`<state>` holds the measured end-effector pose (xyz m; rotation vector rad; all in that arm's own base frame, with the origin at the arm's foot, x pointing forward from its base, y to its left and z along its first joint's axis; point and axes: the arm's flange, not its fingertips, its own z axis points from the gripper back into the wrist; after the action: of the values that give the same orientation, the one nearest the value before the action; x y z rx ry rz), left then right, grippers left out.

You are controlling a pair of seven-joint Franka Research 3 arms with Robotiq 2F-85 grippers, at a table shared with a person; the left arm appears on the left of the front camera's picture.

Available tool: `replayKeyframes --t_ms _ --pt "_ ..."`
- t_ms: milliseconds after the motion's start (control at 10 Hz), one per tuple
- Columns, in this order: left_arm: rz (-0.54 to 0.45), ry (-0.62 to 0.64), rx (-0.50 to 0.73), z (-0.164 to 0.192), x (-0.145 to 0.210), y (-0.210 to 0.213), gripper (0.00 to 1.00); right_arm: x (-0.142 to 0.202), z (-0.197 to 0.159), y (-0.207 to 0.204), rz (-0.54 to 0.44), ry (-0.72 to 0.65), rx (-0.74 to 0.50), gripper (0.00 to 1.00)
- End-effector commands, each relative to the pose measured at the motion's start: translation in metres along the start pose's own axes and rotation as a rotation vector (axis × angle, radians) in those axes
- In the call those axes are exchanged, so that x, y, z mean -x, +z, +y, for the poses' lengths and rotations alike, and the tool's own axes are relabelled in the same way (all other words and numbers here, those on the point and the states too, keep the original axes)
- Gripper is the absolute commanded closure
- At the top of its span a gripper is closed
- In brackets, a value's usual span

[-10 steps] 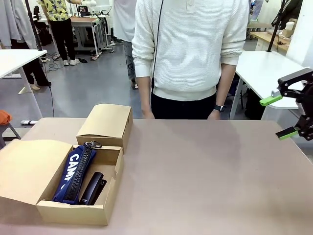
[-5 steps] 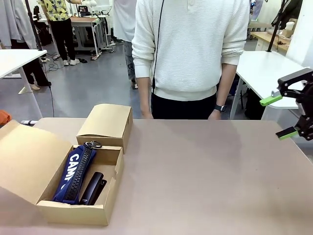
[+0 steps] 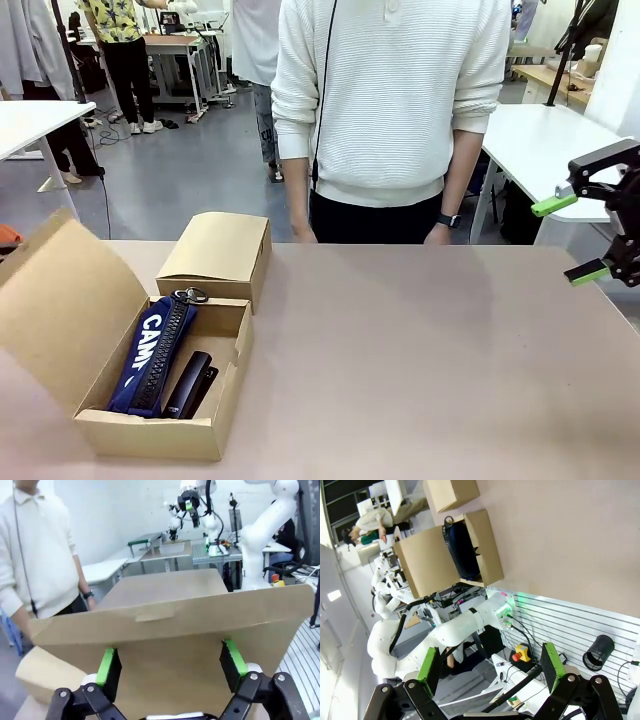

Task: Place items inside the box.
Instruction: Close the lid of the Mailer Box closest to the robot.

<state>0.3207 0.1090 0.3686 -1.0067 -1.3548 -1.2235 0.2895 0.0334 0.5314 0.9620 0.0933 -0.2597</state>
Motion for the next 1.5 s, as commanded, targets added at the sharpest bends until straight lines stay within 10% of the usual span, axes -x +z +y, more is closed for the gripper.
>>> replayKeyframes --t_ms 0,1000,1400 --pt "0.002 0.007 0.028 -0.068 -0.008 -0.106 0.00 -0.001 -0.001 0.001 0.003 0.025 -0.004 0.00" --pt "0.371 -0.016 0.272 -0.128 0.065 -0.183 0.00 -0.001 -0.001 0.001 0.003 0.025 -0.004 0.00" --pt "0.230 0.155 0.179 -0.116 -0.007 -0.138 0.00 -0.001 -0.001 0.001 0.003 0.025 -0.004 0.00"
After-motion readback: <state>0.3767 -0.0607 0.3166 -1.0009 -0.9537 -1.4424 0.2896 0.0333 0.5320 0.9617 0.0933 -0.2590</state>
